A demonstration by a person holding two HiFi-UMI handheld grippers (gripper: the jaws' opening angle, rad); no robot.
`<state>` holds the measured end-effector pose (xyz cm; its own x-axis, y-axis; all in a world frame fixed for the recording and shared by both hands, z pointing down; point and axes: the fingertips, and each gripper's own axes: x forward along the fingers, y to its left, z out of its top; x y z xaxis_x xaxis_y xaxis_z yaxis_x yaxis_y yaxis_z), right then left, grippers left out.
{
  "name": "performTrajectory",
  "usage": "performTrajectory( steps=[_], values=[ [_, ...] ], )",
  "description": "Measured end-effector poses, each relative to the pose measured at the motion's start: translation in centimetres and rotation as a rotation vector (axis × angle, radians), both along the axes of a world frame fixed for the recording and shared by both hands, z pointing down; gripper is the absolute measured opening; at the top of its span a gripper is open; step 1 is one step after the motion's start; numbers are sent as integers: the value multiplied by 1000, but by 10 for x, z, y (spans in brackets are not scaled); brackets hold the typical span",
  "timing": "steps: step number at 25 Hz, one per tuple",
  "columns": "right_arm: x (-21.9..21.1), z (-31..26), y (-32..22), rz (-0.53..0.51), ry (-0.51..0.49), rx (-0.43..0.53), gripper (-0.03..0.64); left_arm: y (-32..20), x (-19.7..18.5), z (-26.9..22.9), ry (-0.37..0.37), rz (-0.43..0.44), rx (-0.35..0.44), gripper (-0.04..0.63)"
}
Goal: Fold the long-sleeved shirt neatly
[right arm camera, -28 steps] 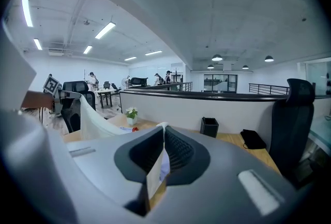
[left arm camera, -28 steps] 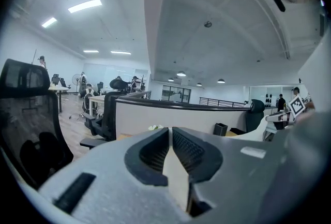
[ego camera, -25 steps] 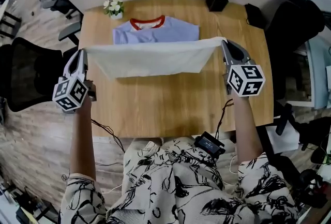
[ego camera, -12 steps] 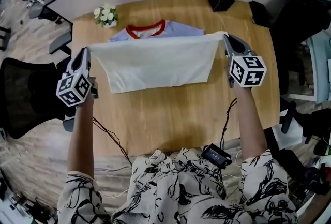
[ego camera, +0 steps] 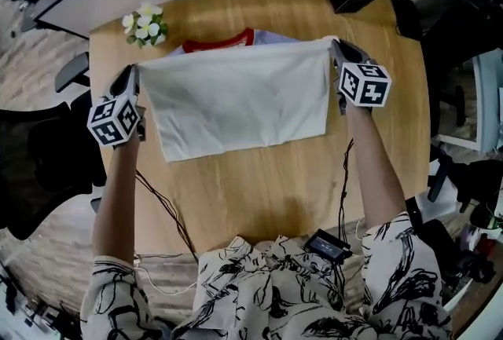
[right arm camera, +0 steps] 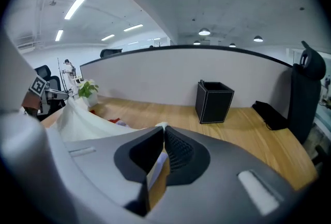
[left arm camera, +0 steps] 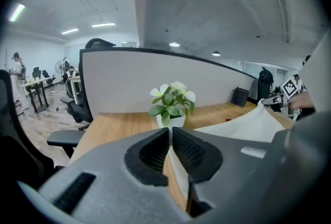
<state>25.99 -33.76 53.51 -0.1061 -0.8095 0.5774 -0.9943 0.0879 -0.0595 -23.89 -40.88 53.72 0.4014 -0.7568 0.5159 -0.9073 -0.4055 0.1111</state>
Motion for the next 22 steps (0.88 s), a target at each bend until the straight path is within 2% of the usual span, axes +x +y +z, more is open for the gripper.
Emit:
performTrajectory(
  steps=[5,9,13,15,17,19,22],
  values=[
    [4,57,-16,-13,35,-134,20,-16,3,42,-85,30,-54,29],
    [4,74,-24,-51,117,-160,21,-24,5,61,-155,60,-55,29],
    [2,86,-29,-98,213,-186,21,-24,8,76,-299,120,-49,31],
    [2,91,-28,-99,225,-187,21,-21,8,84,-359,141,-56,32],
    [2,92,-27,-105,214,-178,25,-19,7,87,-378,155,-52,41],
    [4,93,-26,-118,158,-175,48,-19,4,87,-352,176,-55,65],
    [19,86,-22,-112,-52,-167,194,-16,-9,82,-290,243,-65,190]
  ],
)
